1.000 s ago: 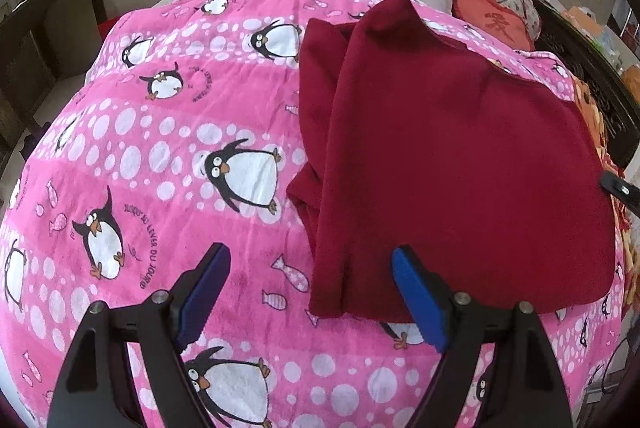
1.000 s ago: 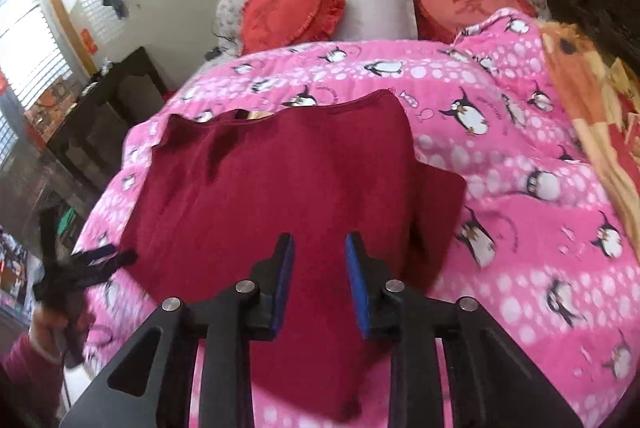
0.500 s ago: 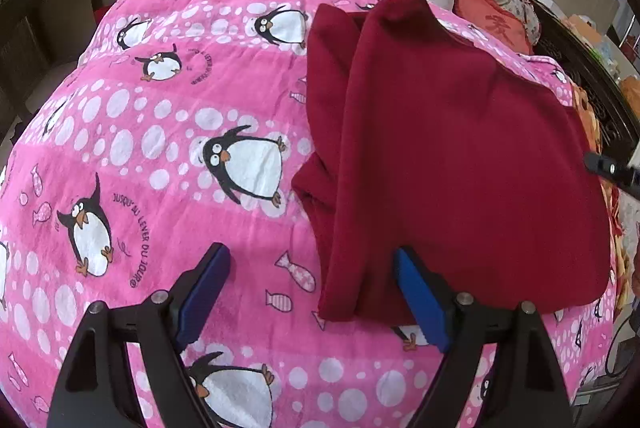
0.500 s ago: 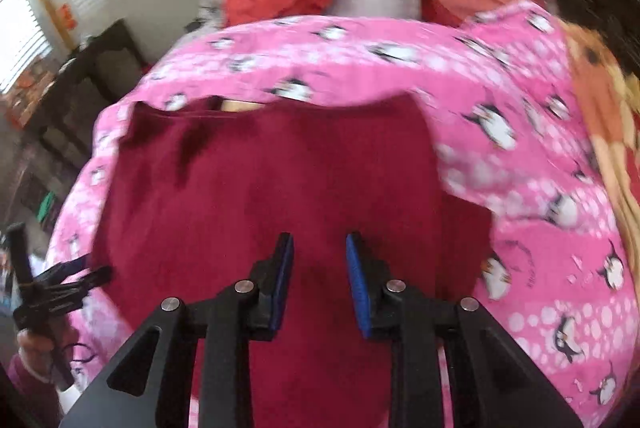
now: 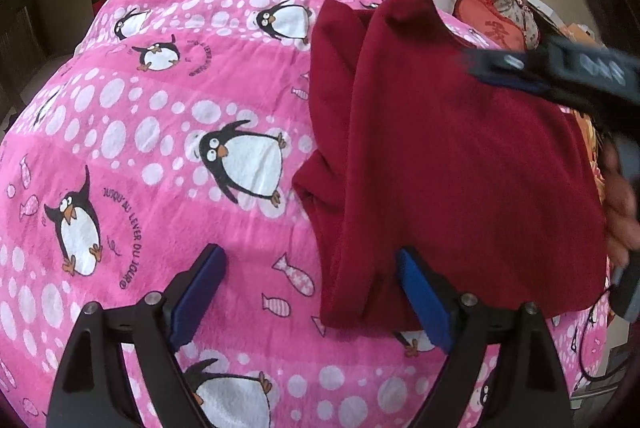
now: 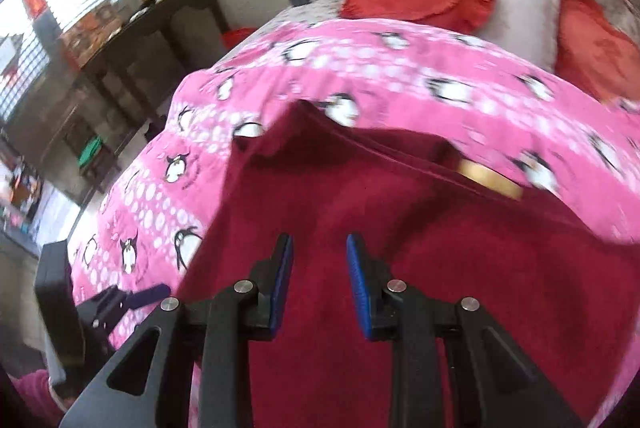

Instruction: Fold small clothes

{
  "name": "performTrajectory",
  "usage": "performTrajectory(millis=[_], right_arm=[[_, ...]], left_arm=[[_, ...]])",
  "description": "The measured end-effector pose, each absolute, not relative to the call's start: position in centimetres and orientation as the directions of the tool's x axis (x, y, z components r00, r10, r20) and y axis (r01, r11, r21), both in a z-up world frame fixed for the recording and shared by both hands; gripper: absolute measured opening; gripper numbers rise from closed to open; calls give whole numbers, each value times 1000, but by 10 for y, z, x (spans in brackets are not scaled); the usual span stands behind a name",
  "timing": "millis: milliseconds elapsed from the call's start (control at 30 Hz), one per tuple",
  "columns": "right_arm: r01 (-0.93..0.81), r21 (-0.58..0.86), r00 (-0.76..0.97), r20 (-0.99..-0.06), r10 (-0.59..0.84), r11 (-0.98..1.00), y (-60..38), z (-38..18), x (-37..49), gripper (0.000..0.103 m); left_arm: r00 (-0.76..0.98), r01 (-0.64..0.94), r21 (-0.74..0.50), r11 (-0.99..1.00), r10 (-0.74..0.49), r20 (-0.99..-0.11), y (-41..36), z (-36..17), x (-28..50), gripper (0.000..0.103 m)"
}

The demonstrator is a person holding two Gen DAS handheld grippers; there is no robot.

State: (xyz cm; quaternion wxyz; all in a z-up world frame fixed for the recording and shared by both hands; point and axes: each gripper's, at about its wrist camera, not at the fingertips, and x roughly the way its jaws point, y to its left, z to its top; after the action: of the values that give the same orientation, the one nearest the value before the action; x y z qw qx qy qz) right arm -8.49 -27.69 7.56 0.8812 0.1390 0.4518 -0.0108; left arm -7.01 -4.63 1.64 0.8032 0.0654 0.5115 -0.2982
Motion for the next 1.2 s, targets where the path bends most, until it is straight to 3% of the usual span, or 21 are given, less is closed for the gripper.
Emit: performTrajectory(millis=[300, 467, 533, 600, 700, 800, 867, 900, 967, 1000, 1033, 1200], right_arm=[[135, 216, 544, -832, 110, 967, -250, 44, -7, 3], [189, 289, 522, -839, 153, 938, -258, 37, 6, 6], [171, 310, 534, -827, 176, 935, -256, 45, 6, 30], [161, 330, 535, -821, 198, 930, -252, 50, 9, 41], [180, 247, 487, -863, 132, 952, -236, 48, 23, 47], [165, 149, 442, -895, 61, 975, -215, 37, 37, 63], [157, 66, 419, -908, -7, 985, -201, 31, 43, 64], [146, 27, 413, -910, -36, 989, -196, 29, 44, 63], [123, -23, 411, -909, -72, 992, -193, 27, 42, 44], [111, -80, 410, -904, -119, 991, -193, 28, 39, 15], [99, -88, 415, -902, -122, 991, -194, 29, 36, 1], [90, 142, 495, -865, 80, 986, -231, 61, 5, 0]], left_arm=[[290, 543, -232, 807, -440, -850, -46, 14, -62, 94], [260, 528, -313, 789, -501, -826, -36, 15, -53, 95], [256, 522, -334, 785, -518, -816, -32, 14, -51, 95], [263, 530, -326, 783, -517, -814, -31, 14, -52, 95], [278, 551, -298, 779, -508, -815, -32, 12, -56, 97], [284, 557, -290, 778, -507, -813, -33, 11, -59, 97], [278, 558, -294, 776, -509, -815, -33, 11, -58, 97], [273, 558, -298, 775, -510, -816, -33, 12, -57, 97], [258, 562, -303, 770, -511, -820, -32, 14, -55, 97], [259, 569, -292, 768, -505, -823, -34, 16, -54, 97], [272, 572, -278, 772, -499, -823, -34, 19, -50, 97], [297, 577, -285, 765, -522, -800, -40, 31, -38, 97]])
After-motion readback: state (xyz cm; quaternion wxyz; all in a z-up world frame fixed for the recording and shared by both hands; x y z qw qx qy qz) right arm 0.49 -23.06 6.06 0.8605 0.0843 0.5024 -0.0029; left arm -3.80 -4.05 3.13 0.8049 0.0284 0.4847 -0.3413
